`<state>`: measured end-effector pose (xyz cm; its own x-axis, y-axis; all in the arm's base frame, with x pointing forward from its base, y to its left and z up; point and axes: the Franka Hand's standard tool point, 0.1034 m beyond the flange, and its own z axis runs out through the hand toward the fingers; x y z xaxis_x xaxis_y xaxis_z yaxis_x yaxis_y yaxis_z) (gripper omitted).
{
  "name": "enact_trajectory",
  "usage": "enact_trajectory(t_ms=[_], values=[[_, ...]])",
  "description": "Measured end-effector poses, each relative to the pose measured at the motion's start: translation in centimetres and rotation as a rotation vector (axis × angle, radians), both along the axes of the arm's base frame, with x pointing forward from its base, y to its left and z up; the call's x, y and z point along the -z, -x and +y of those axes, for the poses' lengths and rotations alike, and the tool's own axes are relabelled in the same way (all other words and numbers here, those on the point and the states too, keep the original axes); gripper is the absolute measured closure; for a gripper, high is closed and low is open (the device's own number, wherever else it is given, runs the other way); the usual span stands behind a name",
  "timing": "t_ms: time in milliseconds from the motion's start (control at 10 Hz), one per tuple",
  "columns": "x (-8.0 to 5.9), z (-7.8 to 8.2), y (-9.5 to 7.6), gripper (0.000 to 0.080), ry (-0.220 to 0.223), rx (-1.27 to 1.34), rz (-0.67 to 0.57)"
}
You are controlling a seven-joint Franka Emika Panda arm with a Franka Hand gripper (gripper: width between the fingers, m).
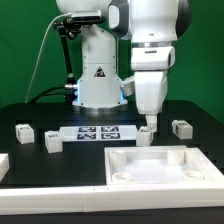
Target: Assemble one leg
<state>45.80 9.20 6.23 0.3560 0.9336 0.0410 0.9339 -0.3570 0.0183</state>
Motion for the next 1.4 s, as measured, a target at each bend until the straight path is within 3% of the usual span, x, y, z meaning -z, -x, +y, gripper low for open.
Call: enact_trajectory(t_ms=[100,400,900,1000,1400], values=[[0.0,0.0,0.1,0.0151,-0.002,0.062,0.003],[0.7,1.6,3.6,0.0151,-0.027,0.578,0.047],[0.6,7.9,6.3,0.0151,-0.046,1.122,0.099],[0.6,8.5,6.5,0.0151,-0.050,1.221,0.110],[0.7,8.4,6.5,0.0151,-0.025,1.245,0.142]])
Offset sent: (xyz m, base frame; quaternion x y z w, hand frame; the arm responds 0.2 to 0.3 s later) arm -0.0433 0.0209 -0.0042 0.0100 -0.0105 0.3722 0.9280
